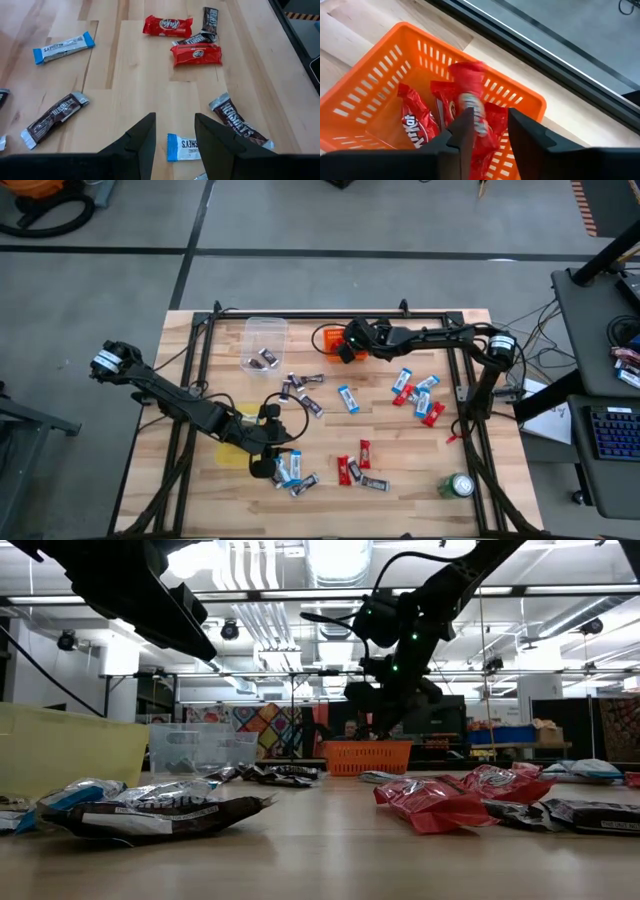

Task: Sort candy
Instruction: Put the middle left brown candy into the transparent bin

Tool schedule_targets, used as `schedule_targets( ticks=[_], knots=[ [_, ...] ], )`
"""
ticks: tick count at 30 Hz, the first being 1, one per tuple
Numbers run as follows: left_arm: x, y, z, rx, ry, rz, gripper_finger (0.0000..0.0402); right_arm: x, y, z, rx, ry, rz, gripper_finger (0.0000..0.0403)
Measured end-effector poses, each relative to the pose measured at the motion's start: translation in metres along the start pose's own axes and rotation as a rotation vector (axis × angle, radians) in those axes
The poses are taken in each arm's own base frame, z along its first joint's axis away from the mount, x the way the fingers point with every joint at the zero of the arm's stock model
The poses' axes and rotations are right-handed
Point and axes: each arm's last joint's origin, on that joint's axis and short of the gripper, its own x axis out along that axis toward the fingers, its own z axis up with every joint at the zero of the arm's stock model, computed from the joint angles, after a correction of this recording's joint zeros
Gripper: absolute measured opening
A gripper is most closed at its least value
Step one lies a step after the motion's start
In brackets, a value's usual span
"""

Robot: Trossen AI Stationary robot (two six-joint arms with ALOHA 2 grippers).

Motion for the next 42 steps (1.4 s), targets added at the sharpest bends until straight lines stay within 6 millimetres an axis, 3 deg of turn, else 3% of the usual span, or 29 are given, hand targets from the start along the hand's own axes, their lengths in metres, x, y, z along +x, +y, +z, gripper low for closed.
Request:
schedule_targets(
  ticks=[8,15,19,29,36,42],
  knots=[
    [0.0,0.001,0.0,0.0,-0.008,0.024,0.0118,-0.016,0.001,0.005,0.004,-0.032,0.03,0.016],
    [0.0,0.001,0.002,0.037,-0.037,0.045,0.0118,-0.059,0.013,0.006,-0.034,-0.078,0.132,0.0185],
    [0.0,0.001,0.003,0.055,-0.05,0.066,0.0118,-0.086,0.025,-0.004,-0.089,-0.086,0.224,0.0187],
    [0.0,0.002,0.004,0.054,-0.052,0.069,0.0118,-0.138,0.048,-0.057,-0.232,-0.099,0.485,0.0187],
    [0.0,0.001,0.007,0.115,-0.087,0.064,0.0118,-0.151,0.059,-0.106,-0.326,-0.205,0.644,0.0187],
    [0.001,0.006,0.015,0.19,-0.142,0.075,0.0118,-0.156,0.064,-0.131,-0.371,-0.298,0.74,0.0184]
  ],
)
